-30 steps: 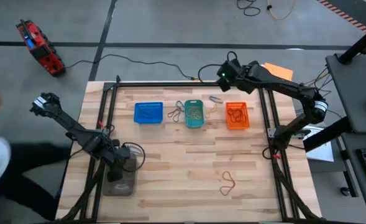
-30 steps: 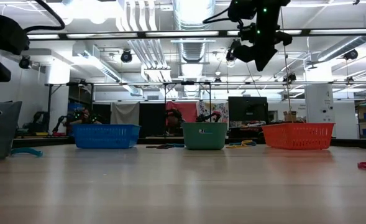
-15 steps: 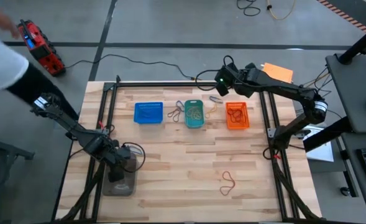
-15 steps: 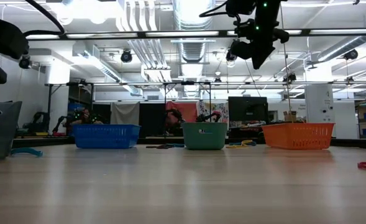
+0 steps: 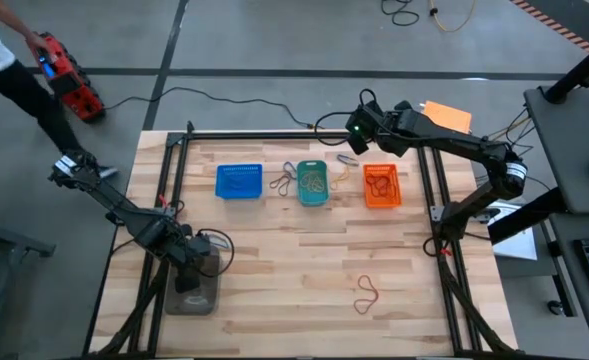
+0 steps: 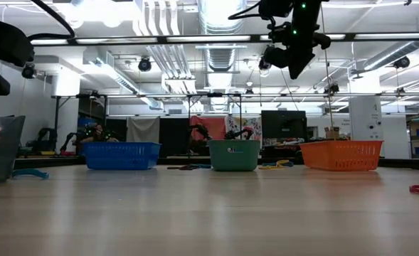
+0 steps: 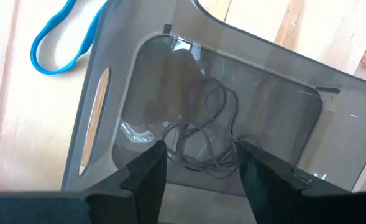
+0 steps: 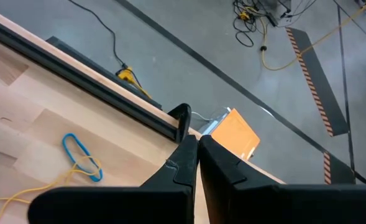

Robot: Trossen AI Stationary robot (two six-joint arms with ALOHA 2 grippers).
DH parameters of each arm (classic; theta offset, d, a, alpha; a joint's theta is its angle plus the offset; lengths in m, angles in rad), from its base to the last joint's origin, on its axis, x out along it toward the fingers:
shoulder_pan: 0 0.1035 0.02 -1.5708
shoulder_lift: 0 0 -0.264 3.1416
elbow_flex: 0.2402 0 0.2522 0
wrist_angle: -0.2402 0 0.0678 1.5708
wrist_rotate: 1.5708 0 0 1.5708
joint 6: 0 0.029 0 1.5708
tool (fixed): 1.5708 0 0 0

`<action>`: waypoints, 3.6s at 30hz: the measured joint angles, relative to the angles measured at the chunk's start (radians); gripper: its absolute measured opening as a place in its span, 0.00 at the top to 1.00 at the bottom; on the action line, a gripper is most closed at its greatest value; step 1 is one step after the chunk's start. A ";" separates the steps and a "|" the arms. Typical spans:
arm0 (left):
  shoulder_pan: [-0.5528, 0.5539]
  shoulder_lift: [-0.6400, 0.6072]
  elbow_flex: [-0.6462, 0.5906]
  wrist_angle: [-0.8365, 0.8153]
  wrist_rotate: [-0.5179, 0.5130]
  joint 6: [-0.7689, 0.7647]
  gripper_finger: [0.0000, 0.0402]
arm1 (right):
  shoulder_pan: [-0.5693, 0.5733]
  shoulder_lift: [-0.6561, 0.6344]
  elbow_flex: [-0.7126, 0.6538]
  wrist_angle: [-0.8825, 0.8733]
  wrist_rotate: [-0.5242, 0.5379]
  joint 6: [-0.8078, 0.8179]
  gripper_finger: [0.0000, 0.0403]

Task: Sort rubber bands into baskets
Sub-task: Put the right black rubber band into the black bin, then put the bottom left blue rubber band into the blue bin

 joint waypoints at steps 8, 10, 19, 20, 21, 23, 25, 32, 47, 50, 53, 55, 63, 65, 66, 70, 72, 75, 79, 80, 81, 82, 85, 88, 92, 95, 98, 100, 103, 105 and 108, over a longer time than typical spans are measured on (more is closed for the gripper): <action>0.000 0.000 0.000 0.010 -0.001 0.000 0.56 | 0.000 0.000 0.000 0.000 0.000 -0.004 0.98; 0.000 0.000 0.007 0.007 -0.001 0.005 0.56 | 0.000 0.000 0.000 0.001 0.000 -0.004 0.98; 0.000 0.000 0.144 -0.016 -0.134 0.165 0.56 | 0.004 -0.001 0.000 0.001 -0.005 -0.026 0.98; 0.001 0.000 0.156 -0.026 -0.173 0.194 0.56 | 0.009 -0.001 0.000 0.001 -0.005 -0.026 0.98; 0.006 0.000 0.168 -0.036 -0.207 0.224 0.56 | 0.016 -0.001 0.000 0.001 -0.005 -0.027 0.98; 0.031 -0.001 0.186 -0.043 -0.239 0.286 0.56 | 0.032 -0.001 0.000 0.001 -0.006 -0.030 0.98; 0.078 0.000 0.195 -0.043 -0.245 0.351 0.56 | 0.049 -0.002 0.000 0.001 -0.007 -0.040 0.98; 0.332 0.017 0.196 -0.032 -0.216 0.637 0.58 | 0.114 -0.021 0.000 0.000 -0.007 -0.040 0.98; 0.581 0.329 0.188 -0.007 -0.074 0.901 0.61 | 0.146 -0.035 -0.008 -0.008 -0.006 -0.043 0.98; 0.581 0.374 0.188 -0.007 -0.075 0.885 0.61 | 0.146 -0.035 -0.010 -0.007 -0.004 -0.049 0.98; 0.581 0.403 0.188 0.010 -0.076 0.878 0.61 | 0.146 -0.035 -0.011 -0.007 -0.004 -0.050 0.98; 0.581 0.417 0.188 0.036 -0.077 0.859 0.61 | 0.146 -0.035 -0.013 -0.007 -0.004 -0.053 0.98; 0.581 0.461 0.198 0.046 -0.078 0.772 0.61 | 0.146 -0.035 -0.039 -0.005 -0.004 -0.056 0.98; 0.581 0.473 0.198 0.045 -0.078 0.773 0.61 | 0.146 -0.035 -0.052 -0.003 -0.004 -0.054 0.98; 0.581 0.479 0.198 0.045 -0.078 0.778 0.61 | 0.146 -0.035 -0.059 -0.002 -0.004 -0.054 0.98; 0.581 0.499 0.198 0.042 -0.077 0.793 0.61 | 0.146 -0.035 -0.088 -0.002 -0.004 -0.044 0.98; 0.581 0.508 0.198 0.038 -0.077 0.795 0.61 | 0.146 -0.035 -0.100 -0.001 -0.004 -0.035 0.98; 0.581 0.519 0.198 0.036 -0.077 0.797 0.61 | 0.146 -0.036 -0.119 0.000 -0.004 -0.026 0.98; 0.581 0.520 0.202 0.030 -0.077 0.803 0.61 | 0.146 -0.040 -0.140 0.001 -0.003 -0.018 0.98; 0.581 0.518 0.211 0.022 -0.077 0.805 0.61 | 0.146 -0.040 -0.144 0.002 -0.003 -0.018 0.98; 0.581 0.514 0.223 0.017 -0.077 0.805 0.61 | 0.147 -0.040 -0.148 0.001 -0.003 -0.018 0.98; 0.581 0.509 0.236 0.007 -0.077 0.807 0.61 | 0.149 -0.040 -0.150 0.002 -0.003 -0.017 0.98; 0.581 0.491 0.278 -0.039 -0.077 0.834 0.61 | 0.161 -0.040 -0.152 0.002 -0.003 -0.010 0.98; 0.581 0.471 0.298 -0.066 -0.077 0.862 0.61 | 0.180 -0.040 -0.152 0.002 -0.003 -0.003 0.98; 0.581 0.462 0.301 -0.070 -0.077 0.882 0.61 | 0.207 -0.040 -0.152 0.001 -0.003 0.022 0.98; 0.581 0.462 0.301 -0.073 -0.077 0.883 0.61 | 0.224 -0.040 -0.152 0.001 -0.003 0.027 0.98; 0.579 0.462 0.300 -0.091 -0.077 0.887 0.61 | 0.235 -0.041 -0.152 0.002 -0.003 0.027 0.98; 0.579 0.462 0.300 -0.091 -0.076 0.887 0.61 | 0.236 -0.041 -0.152 0.002 -0.004 0.027 0.98; 0.579 0.462 0.300 -0.089 -0.076 0.887 0.61 | 0.239 -0.041 -0.152 0.002 -0.003 0.027 0.98; 0.579 0.464 0.300 -0.087 -0.076 0.887 0.61 | 0.241 -0.041 -0.152 0.002 -0.003 0.032 0.98; 0.578 0.468 0.290 -0.043 -0.071 0.879 0.61 | 0.246 -0.041 -0.154 0.003 -0.002 0.035 0.98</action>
